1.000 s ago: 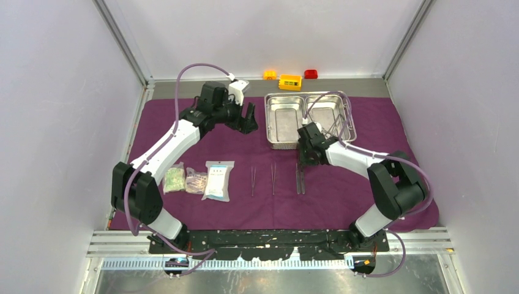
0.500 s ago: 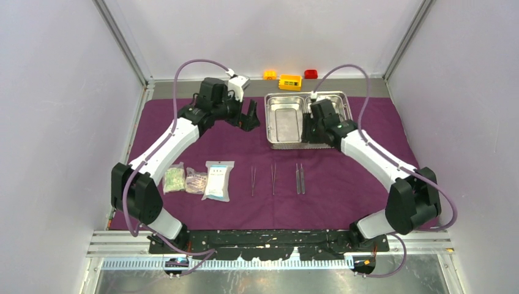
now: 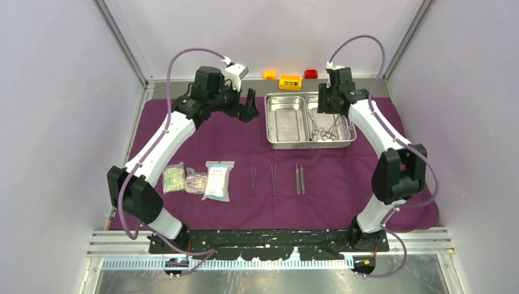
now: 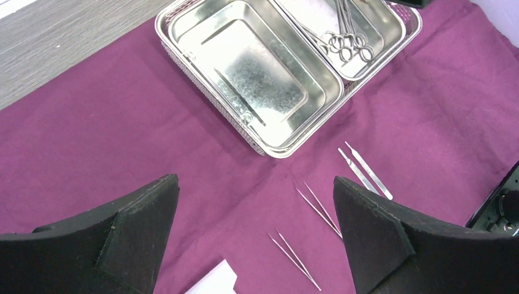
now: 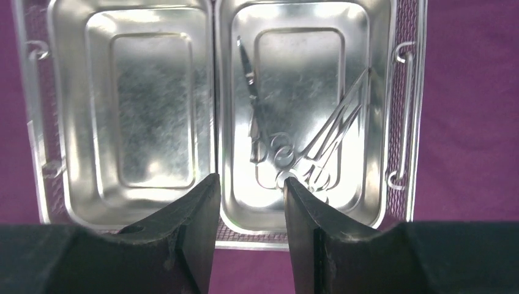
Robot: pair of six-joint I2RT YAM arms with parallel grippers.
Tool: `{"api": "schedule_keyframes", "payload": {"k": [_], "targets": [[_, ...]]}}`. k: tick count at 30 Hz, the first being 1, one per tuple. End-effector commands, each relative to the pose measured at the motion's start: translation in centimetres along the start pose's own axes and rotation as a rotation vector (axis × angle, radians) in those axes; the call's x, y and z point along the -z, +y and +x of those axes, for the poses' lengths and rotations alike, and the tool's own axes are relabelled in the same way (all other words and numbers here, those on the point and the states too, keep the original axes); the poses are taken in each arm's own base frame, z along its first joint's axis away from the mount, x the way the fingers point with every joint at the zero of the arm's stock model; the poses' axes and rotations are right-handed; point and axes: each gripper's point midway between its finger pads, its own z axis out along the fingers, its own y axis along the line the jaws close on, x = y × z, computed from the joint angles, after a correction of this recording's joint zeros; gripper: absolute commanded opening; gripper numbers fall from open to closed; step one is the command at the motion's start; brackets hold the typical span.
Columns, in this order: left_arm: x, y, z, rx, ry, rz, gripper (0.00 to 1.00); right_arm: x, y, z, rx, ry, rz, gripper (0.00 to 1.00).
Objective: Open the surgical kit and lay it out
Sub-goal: Pick up the medical item from the container.
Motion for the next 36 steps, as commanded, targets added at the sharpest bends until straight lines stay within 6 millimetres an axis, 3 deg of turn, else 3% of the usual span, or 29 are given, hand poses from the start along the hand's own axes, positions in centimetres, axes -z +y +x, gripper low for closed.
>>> {"api": "schedule_keyframes", "payload": {"k": [1, 8, 14, 21, 36], "targets": [[0.3, 1.2, 0.7, 0.011, 0.068, -0.03, 1.0, -2.7, -1.5, -1.8, 0.053, 0.023, 0.024, 0.47], [0.2, 1.6, 3.5, -0.015, 0.182, -0.005, 1.0, -6.2, -3.4, -2.3, 0.043, 0.056, 0.055, 0.45], [0.6, 1.6, 4.9, -0.087, 0.26, 0.027, 1.0, -8.6, -2.7, -2.1, 0.062, 0.094, -0.007, 0.45], [0.3, 0.8, 6.3, -0.127, 0.334, 0.128, 0.98, -11.5, -1.3, -0.5, 0.088, 0.184, -0.097, 0.45], [-2.3, 0.1, 6.8, -0.065, 0.336, 0.215, 0.98, -14.3, -0.6, 3.4, 0.112, 0.322, -0.157, 0.45]]}}
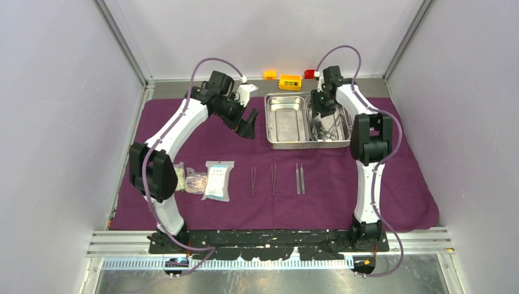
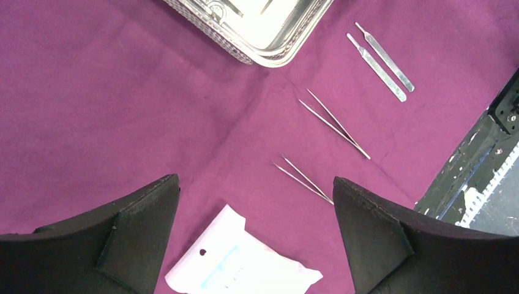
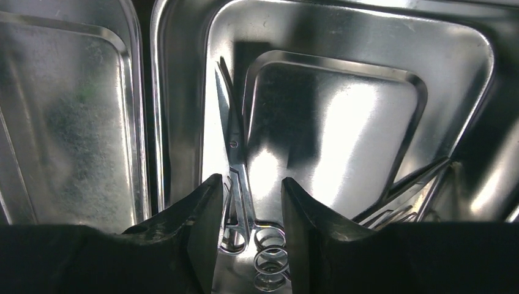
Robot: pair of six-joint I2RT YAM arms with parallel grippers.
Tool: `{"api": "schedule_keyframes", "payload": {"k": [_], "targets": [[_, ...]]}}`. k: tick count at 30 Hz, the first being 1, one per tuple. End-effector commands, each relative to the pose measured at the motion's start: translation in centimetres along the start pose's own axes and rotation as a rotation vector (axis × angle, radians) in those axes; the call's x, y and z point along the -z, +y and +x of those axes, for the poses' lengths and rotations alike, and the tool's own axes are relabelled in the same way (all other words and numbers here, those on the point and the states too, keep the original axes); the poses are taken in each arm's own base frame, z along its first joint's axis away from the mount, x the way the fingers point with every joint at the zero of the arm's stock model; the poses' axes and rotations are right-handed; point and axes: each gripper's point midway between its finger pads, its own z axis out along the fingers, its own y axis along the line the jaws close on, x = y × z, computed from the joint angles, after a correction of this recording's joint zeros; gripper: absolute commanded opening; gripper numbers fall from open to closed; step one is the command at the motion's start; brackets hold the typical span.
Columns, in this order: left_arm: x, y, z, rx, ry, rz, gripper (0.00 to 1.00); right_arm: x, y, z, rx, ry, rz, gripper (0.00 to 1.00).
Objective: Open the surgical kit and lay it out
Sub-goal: Pick up the medical item from the container.
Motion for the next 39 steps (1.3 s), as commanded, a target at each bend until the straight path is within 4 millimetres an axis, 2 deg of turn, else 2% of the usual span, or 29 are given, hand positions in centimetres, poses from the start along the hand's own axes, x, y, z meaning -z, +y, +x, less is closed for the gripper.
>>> {"api": "schedule_keyframes", "payload": {"k": [1, 5, 12, 22, 34, 39], "targets": [[0.6, -0.7, -2.3, -0.013, -0.067, 0.04, 0.98, 0.2, 0.8, -0.5, 0.024, -0.005, -0.036, 0.45], [0.2, -0.9, -2.2, -0.004, -0.068, 0.058, 0.98, -0.3, 1.2, -0.1, 0.039, 0.003, -0.039, 0.45], [0.1, -1.0, -2.1, -0.009, -0.074, 0.063, 0.98, -0.9, 1.8, -0.8, 0.099, -0.018, -0.016, 0.45], [0.0, -1.0, -2.3, -0.021, -0.08, 0.074, 0.99, -2.5, 1.2, -2.0, 0.229, -0.041, 0.035, 0.44], [0.0, -0.8, -2.7, -0.02, -0.088, 0.067, 0.99, -4.5, 0.5, -3.0, 0.286, -0.033, 0.058, 0.42], [0.0, -0.8, -2.8, -0.021, -0.092, 0.066, 0.99, -4.4, -0.1, -3.4, 0.302, -0.04, 0.088, 0.4]]}}
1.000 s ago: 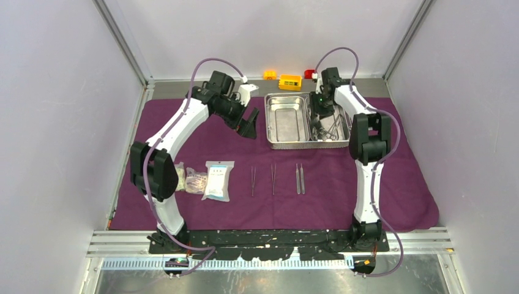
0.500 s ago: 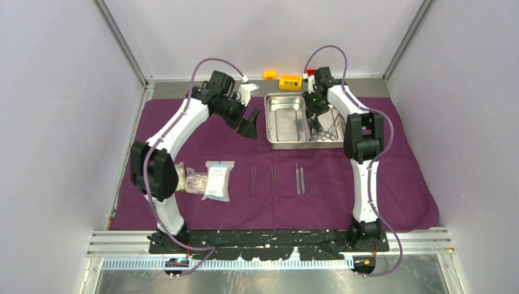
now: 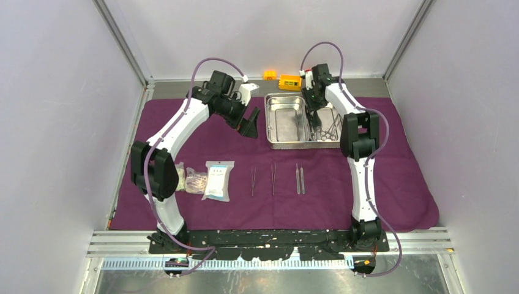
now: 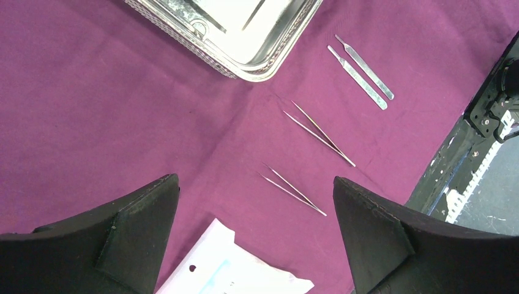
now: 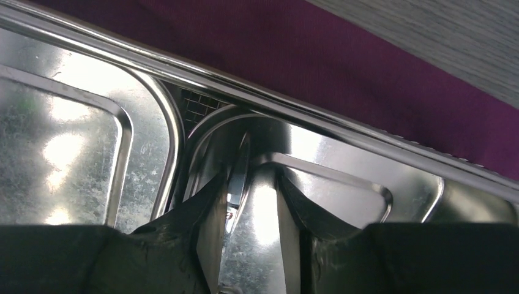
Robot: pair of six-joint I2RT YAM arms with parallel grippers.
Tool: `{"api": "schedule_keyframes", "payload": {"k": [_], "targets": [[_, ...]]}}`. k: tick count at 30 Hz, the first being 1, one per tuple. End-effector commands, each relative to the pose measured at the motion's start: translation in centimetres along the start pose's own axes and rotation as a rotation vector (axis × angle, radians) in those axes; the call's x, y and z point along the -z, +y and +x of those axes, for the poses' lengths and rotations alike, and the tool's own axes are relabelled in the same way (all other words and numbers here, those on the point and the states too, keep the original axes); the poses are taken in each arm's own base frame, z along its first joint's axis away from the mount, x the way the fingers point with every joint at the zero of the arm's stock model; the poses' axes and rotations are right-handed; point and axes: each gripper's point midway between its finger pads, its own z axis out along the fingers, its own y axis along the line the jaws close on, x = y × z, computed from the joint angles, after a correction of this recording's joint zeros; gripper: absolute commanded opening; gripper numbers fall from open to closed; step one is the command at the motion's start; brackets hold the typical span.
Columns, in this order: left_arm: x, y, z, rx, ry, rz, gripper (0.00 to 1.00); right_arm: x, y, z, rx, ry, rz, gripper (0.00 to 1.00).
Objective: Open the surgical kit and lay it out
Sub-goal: Pick up the medical item from the container.
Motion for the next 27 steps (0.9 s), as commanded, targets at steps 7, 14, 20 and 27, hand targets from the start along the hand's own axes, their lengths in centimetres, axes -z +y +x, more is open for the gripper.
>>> {"api": "schedule_keyframes", "payload": {"k": [7, 14, 20, 27], "targets": [[0.9, -0.4, -2.1, -0.039, -0.07, 0.005, 0.99, 0.6, -2.0, -0.5, 0.026, -0.008, 0.095, 0.33], [1.3, -0.7, -2.2, -0.047, -0.08, 0.004, 1.0, 0.9, -3.1, -0.7, 0.016, -0.017, 0.111, 0.28], [1.3, -0.7, -2.1, -0.048, -0.082, 0.005, 1.0, 1.2, -3.8, -1.1, 0.013, -0.026, 0.108, 0.24], [1.4, -0.7, -2.3, -0.052, -0.085, 0.002, 1.0, 1.0, -4.8, -1.2, 0.002, -0.024, 0.102, 0.2]]}}
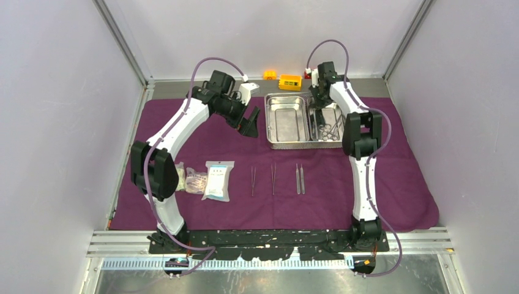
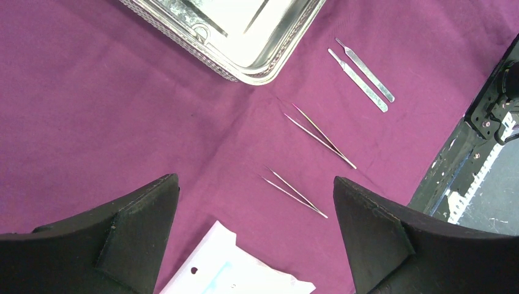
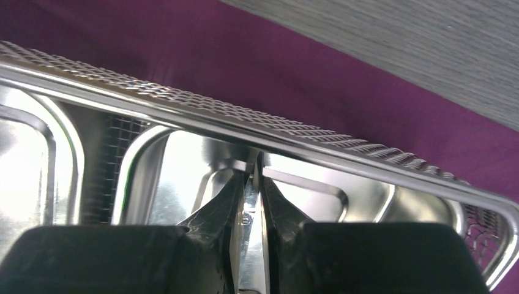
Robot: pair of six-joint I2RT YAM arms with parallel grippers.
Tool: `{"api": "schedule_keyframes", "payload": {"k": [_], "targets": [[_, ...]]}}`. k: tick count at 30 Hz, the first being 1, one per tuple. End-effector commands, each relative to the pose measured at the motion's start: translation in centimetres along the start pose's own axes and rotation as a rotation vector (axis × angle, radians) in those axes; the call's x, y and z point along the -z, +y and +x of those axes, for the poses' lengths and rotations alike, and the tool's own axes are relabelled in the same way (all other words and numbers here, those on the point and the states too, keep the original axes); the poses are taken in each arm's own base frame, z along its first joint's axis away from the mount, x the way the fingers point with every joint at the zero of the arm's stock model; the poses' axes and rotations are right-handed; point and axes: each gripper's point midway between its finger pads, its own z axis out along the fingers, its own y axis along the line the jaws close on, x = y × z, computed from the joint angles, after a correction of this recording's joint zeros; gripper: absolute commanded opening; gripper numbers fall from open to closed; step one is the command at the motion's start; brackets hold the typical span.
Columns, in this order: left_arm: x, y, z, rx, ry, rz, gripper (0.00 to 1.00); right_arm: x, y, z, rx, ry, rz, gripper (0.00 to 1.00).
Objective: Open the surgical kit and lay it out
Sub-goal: Pick up the medical item from the container.
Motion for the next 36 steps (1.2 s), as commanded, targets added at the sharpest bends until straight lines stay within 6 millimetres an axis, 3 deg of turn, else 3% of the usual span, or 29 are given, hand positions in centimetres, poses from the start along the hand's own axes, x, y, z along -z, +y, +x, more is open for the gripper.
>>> {"api": "schedule_keyframes", "payload": {"k": [1, 5, 14, 19, 36], "targets": [[1.4, -0.7, -2.0, -0.046, -0.075, 0.004, 1.0, 0.6, -1.4, -1.3, 0.003, -0.033, 0.015, 0.2], [1.3, -0.7, -2.0, -0.045, -0.073, 0.005, 1.0, 0.4, -1.7, -1.6, -0.002, -0.036, 0.013, 0.21], [1.1, -0.5, -2.2, -0.045, -0.073, 0.003, 1.0, -0.1, -2.5, -2.3, -0.076, -0.06, 0.025, 0.35], [1.1, -0.5, -2.2, -0.045, -0.073, 0.006, 1.0, -0.6, -2.0, -2.4, -0.087, -0.066, -0.006, 0.35], [1.0, -0.6, -1.9, -0.04, -0.067, 0.014, 1.0, -2.7, -2.4, 0.0, -0.163, -0.012, -0.038, 0.26]]}}
